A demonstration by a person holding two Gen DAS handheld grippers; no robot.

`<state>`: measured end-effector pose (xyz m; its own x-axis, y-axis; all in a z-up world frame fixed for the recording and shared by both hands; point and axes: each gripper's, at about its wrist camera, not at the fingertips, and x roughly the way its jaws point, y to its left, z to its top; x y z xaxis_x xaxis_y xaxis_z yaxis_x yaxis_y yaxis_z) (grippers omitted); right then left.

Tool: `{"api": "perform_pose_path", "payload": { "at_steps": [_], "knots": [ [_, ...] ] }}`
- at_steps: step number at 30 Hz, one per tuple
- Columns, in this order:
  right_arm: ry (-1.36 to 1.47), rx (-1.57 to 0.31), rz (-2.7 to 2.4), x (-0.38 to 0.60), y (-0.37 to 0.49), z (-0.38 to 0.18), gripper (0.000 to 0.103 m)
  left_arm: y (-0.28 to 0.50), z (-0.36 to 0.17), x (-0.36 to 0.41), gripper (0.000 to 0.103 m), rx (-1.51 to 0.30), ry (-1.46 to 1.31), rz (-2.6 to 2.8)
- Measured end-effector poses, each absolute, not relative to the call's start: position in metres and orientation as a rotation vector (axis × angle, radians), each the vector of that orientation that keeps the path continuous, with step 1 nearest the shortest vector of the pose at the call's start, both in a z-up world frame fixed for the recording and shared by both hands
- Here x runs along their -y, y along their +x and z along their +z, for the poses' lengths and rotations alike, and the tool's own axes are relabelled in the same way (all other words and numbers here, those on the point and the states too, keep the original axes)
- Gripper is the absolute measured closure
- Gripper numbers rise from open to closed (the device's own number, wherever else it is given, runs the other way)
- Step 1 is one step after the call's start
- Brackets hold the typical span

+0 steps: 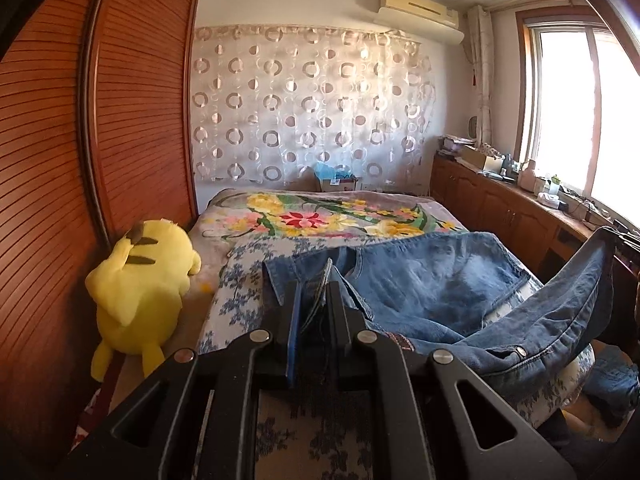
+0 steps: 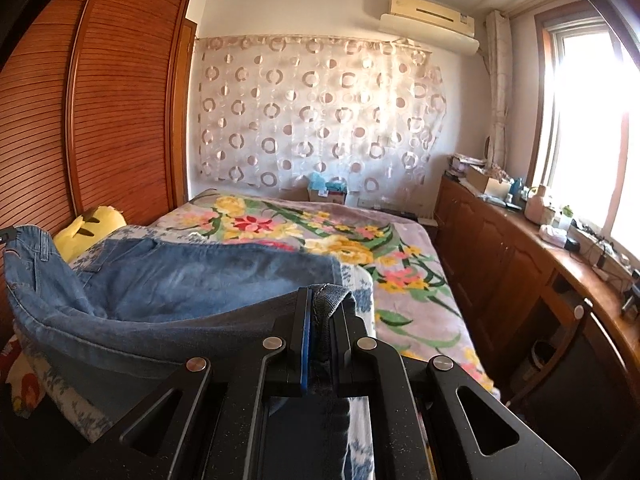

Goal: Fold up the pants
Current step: 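Grasp the jeans edge with both grippers and lift it off the bed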

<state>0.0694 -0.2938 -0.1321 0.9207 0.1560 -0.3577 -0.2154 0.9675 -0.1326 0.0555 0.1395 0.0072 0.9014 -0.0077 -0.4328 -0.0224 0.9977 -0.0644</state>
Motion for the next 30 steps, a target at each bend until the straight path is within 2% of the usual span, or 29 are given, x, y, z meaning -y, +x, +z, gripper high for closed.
{"api": "perform_pose_path", "payload": {
  "at_steps": [9,13,30],
  "knots": [
    [-0.176,-0.328,0.171,0.28,0.109,-0.144,0.096,0.115,0.005,-0.142,0.09,-0.457,-0.046,0.016],
    [-0.076,-0.372,0.203,0.289,0.13,-0.157,0.096,0.137,-0.002,-0.144,0.09,-0.477,-0.06,0.011],
    [-0.152,-0.529,0.18,0.278,0.224,-0.167,0.096,0.215,-0.052,-0.143,0.09,-0.613,-0.027,0.028]
  ]
}}
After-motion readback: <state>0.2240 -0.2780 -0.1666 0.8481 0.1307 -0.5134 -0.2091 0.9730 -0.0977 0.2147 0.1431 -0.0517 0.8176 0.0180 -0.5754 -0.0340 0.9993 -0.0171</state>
